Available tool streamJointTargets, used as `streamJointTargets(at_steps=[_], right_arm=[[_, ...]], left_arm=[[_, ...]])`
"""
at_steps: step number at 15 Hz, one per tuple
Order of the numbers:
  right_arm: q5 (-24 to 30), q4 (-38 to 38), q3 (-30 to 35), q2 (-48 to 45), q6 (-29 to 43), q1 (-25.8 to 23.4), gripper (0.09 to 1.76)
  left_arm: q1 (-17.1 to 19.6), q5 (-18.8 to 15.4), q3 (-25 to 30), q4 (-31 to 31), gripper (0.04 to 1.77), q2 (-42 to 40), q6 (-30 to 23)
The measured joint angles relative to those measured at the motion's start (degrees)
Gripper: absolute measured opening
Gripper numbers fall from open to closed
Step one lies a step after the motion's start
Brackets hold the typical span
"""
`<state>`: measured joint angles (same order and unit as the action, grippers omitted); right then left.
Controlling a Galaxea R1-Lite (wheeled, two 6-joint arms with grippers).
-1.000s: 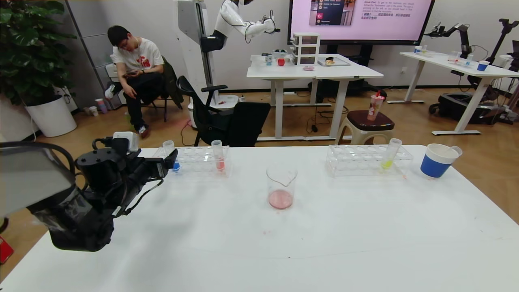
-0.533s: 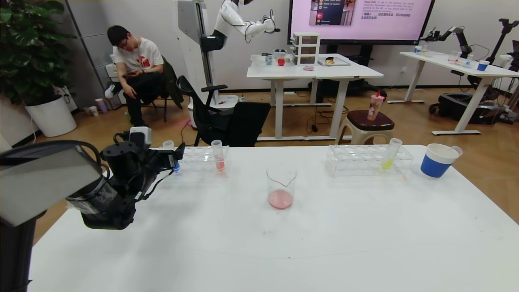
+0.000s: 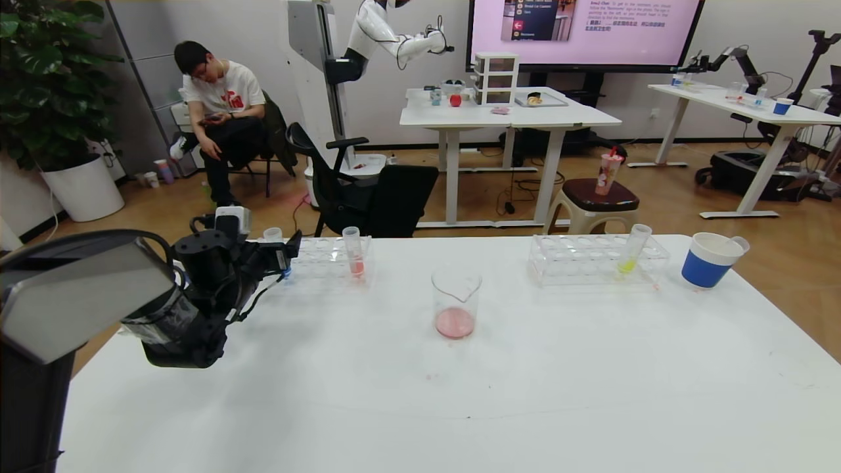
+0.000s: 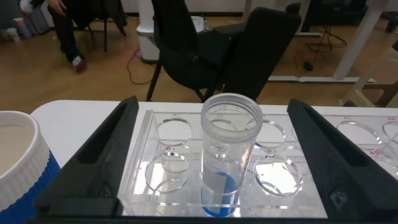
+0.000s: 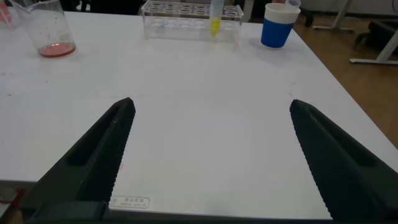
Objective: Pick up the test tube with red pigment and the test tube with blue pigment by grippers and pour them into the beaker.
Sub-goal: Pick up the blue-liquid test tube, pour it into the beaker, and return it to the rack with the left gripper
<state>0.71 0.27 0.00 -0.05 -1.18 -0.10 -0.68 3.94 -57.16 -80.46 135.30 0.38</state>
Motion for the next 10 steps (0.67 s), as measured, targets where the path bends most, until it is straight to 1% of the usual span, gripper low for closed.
streamJointTargets(at_steps=[1,2,3,4,5,6,7,10], right_arm=[[0.0,0.0,0.0,0.0,0.0,0.0,1.74],[0.0,0.0,0.0,0.0,0.0,0.0,1.74],[0.0,0.0,0.0,0.0,0.0,0.0,1.74],[0.0,0.0,0.0,0.0,0.0,0.0,1.74],[0.0,0.0,0.0,0.0,0.0,0.0,1.74],[0.0,0.0,0.0,0.0,0.0,0.0,1.74],[0.0,0.0,0.0,0.0,0.0,0.0,1.74],[0.0,0.0,0.0,0.0,0.0,0.0,1.74]], left_arm=[[0.0,0.0,0.0,0.0,1.35,0.0,-0.6],[-0.1,0.0,0.0,0.0,0.97,0.0,-1.5],[-0.2,-0.1,0.0,0.1,0.53,0.0,-1.8],[-0.4,0.0,-0.1,0.1,0.35,0.0,-1.9],[-0.3,-0.1,-0.1,0.2,0.36,0.0,-1.9],[-0.4,0.0,-0.1,0.2,0.56,0.0,-1.9],[-0.4,0.0,-0.1,0.3,0.52,0.0,-1.9],[-0.4,0.0,-0.8,3.1,0.53,-1.3,-1.8]])
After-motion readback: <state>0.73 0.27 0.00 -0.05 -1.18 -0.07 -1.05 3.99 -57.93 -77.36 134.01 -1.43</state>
